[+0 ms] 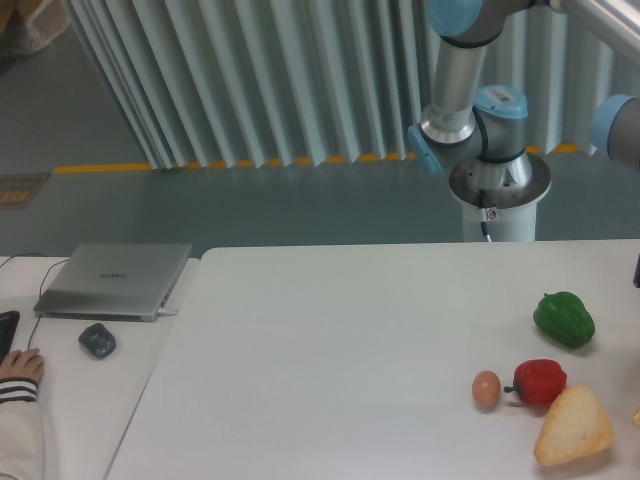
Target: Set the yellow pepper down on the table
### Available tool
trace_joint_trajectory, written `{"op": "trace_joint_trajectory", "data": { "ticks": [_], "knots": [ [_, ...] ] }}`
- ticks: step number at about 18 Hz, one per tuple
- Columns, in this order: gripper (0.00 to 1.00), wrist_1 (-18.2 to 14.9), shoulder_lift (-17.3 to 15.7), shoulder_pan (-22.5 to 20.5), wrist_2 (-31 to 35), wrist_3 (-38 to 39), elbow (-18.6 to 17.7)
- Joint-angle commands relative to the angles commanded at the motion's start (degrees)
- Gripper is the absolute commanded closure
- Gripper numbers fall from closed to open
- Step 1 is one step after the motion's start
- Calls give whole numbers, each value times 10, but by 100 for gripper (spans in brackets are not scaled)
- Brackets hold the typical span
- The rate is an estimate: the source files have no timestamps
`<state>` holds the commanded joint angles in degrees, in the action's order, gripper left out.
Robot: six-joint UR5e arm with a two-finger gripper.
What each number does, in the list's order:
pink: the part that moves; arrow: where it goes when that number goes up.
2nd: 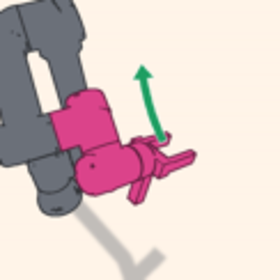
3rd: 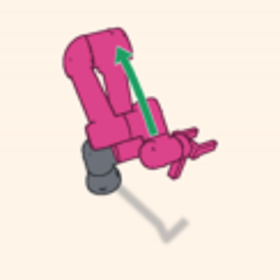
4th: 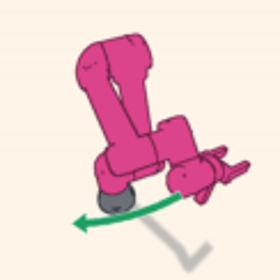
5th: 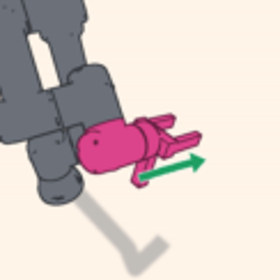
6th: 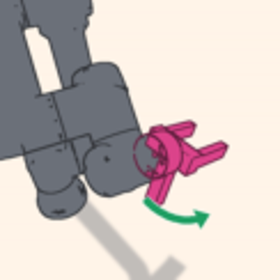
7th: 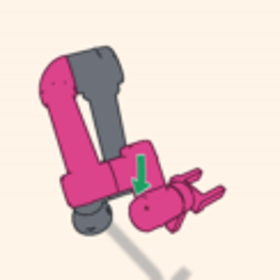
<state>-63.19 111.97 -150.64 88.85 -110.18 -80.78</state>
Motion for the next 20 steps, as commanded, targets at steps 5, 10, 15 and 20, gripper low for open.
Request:
{"op": "trace_joint_trajectory", "data": {
  "ticks": [5,10,15,20],
  "knots": [
    [0,-37,31,-18,73,-225,46],
    [0,-35,82,-19,124,-305,106],
    [0,-32,135,-19,123,-312,156],
    [0,-12,149,-19,124,-335,146]
  ]
}}
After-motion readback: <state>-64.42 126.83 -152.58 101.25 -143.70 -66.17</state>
